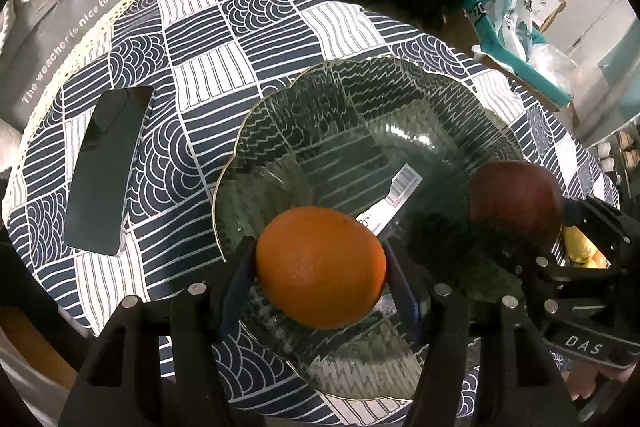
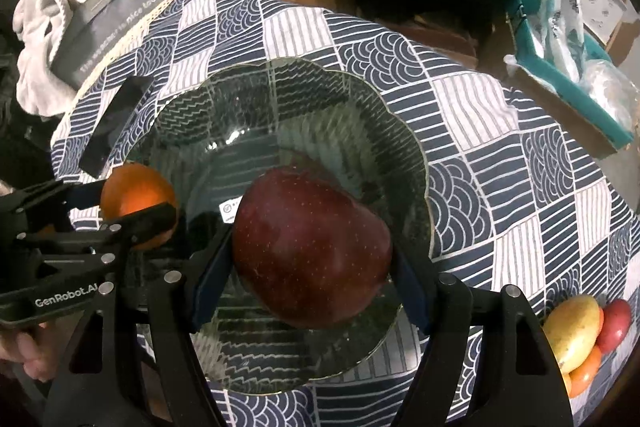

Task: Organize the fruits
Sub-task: 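Lower the orange into the glass bowl with the left tool while the right tool releases the apple there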

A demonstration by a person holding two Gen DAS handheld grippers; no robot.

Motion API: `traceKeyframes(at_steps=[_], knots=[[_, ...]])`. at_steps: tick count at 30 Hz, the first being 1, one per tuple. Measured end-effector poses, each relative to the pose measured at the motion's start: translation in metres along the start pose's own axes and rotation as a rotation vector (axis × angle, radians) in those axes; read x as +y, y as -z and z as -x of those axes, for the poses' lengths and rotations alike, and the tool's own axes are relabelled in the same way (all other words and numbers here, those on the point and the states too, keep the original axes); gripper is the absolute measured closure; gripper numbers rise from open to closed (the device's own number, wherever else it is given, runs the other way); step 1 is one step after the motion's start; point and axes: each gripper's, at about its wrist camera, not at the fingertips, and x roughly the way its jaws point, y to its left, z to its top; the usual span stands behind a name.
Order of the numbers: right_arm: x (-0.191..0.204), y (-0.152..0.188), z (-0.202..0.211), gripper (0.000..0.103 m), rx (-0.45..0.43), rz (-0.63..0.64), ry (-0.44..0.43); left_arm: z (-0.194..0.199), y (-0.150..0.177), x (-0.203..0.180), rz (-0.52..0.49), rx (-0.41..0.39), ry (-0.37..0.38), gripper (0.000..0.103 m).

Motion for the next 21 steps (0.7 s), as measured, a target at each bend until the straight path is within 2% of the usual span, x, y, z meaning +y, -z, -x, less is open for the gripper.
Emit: traceKeyframes(at_steps=[9, 15, 19, 21], knots=[[-0.004, 0.003, -0.009, 0.029, 0.036, -0.011, 0.000, -0.010, 0.004, 0.002, 0.014, 0.049, 0.001, 0.038], [-0.002, 0.004, -0.013, 0.029, 0.058, -0.009, -0.007, -0.018, 0.007, -0.005, -0.028, 0.079, -0.013, 0.038], [-0.003, 0.000, -0.002, 0.027, 0.018, -0.027, -0.027, -0.019, 0.010, -0.011, -0.048, 0.079, -0.012, 0.035], [-0.005, -0.003, 0.002, 0.026, 0.006, -0.038, -0.024, -0.015, 0.009, -0.012, -0.053, 0.062, -0.021, 0.028]])
